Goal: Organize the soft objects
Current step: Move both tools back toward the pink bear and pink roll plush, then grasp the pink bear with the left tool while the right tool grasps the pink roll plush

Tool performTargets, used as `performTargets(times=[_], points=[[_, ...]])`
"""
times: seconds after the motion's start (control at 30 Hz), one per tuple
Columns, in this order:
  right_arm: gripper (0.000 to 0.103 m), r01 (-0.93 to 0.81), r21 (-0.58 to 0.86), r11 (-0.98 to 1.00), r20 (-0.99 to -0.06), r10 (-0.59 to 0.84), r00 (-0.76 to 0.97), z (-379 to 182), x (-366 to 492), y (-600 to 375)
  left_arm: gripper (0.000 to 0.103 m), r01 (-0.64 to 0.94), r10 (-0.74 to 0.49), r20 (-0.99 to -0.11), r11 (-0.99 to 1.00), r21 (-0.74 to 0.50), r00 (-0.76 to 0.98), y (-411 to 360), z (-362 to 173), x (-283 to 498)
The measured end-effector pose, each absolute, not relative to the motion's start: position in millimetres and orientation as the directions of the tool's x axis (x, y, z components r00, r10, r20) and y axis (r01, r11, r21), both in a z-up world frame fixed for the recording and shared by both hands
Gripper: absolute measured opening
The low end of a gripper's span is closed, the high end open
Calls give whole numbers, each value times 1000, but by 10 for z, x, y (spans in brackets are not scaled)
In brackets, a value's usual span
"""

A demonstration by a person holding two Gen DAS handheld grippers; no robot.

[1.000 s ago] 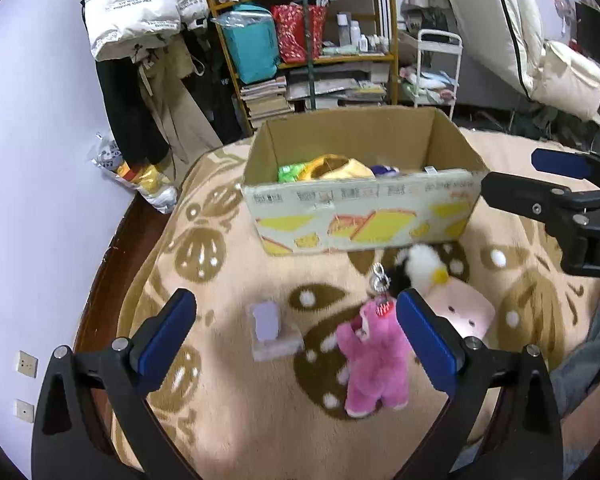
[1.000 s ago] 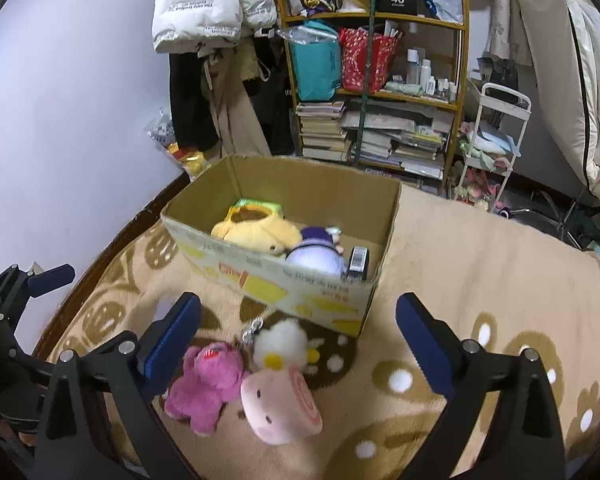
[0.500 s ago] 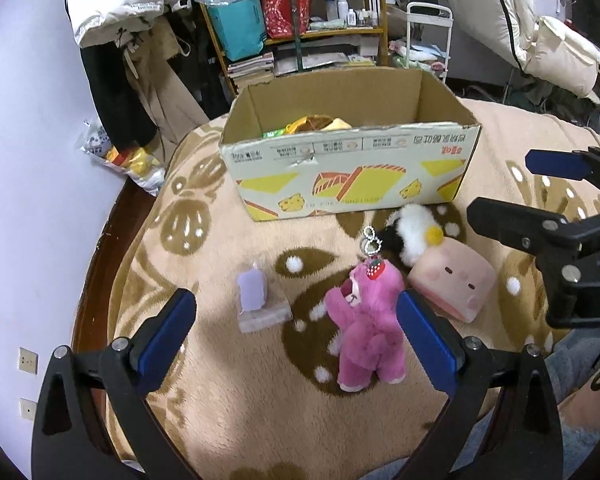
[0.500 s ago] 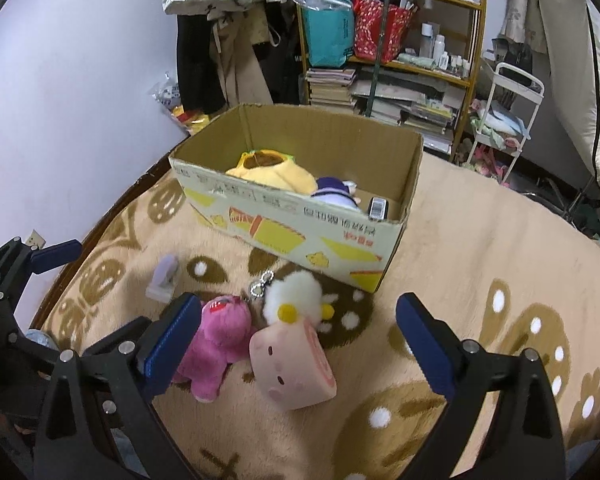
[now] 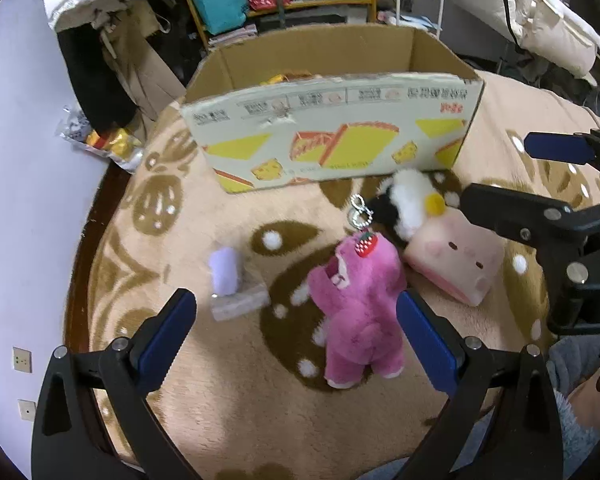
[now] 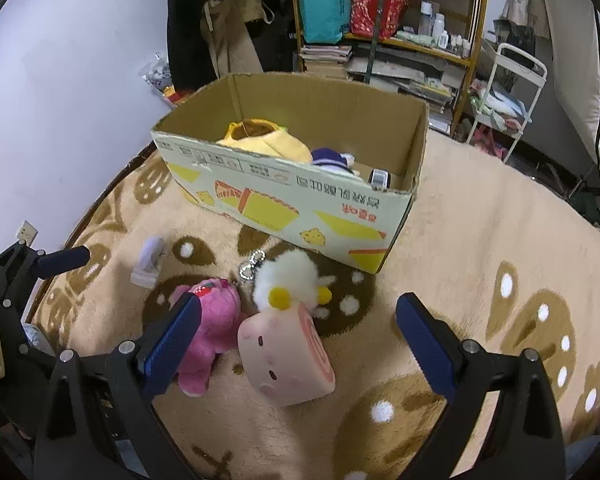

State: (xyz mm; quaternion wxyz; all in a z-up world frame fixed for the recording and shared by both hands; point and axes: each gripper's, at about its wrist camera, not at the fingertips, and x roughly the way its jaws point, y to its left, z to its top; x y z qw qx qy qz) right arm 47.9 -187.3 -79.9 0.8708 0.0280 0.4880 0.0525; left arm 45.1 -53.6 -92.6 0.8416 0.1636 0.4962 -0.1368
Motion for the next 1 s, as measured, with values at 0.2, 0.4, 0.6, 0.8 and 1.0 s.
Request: performTargets(times=[0.2, 0.4, 0.6, 0.8, 1.0], points=[[102, -60, 100, 993, -867, 117, 484, -917, 542, -1876, 99, 408, -68, -898, 904, 129, 435, -586, -1063, 488], [102, -49, 123, 991, -890, 132, 437, -1047, 587, -1875, 99, 421, -82, -915, 901, 102, 396, -638, -1187, 522], [102, -34, 165, 986, -916, 166, 364, -1226, 641, -1888, 99, 444, -125, -940, 895, 31, 318, -671, -1342, 566], [102, -27, 166, 986, -946, 167, 278, -1407, 665, -1871, 99, 447, -121, -957, 894, 11, 265, -693, -1504, 587], [91, -50, 135, 990, -964, 142, 224, -1520, 677, -1803, 73, 439, -129, -970, 898, -25, 208, -667, -1638, 598]])
